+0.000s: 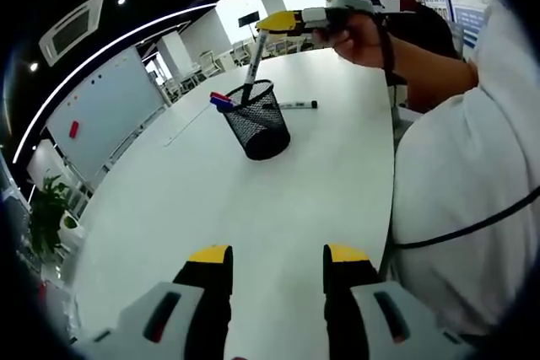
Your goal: Pick up the whiteboard markers from the pen holder and place them facing the whiteboard neatly
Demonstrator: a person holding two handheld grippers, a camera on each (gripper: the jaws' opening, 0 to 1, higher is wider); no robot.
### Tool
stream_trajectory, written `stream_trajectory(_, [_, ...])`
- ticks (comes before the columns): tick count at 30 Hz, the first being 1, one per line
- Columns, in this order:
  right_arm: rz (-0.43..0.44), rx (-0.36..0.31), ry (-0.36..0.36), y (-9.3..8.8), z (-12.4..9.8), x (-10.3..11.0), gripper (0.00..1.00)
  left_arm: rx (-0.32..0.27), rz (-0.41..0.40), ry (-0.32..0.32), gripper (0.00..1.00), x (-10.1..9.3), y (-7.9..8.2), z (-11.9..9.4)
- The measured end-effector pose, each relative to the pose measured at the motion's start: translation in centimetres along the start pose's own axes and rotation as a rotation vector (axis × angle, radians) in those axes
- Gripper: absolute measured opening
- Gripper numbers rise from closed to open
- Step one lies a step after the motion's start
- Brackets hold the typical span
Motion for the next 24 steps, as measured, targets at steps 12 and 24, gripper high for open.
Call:
stream_trajectory(12, [-0.014, -0.058, -0.071, 1.8, -0.4, -2.6, 0.08, 0.003, -0.002, 0.001, 0.45, 0.0, -0.1, 0.0])
stream_trajectory(24, [-0.022, -0.107, -0.108, 3.2, -0.7, -3.2, 0.08, 0.004, -0.007, -0.002, 0.45, 0.1, -0.4, 0.0])
Point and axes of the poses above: the point that each gripper's makers call its tool centre point, and the gripper's own axes: z roughly forward along the fingers, x roughly to its left, y roughly out of its top, the point moved 1 cm from there along -z, roughly backward along the fingers, and after that the axes turned 13 degrees about -y, right-handed, at the moved point
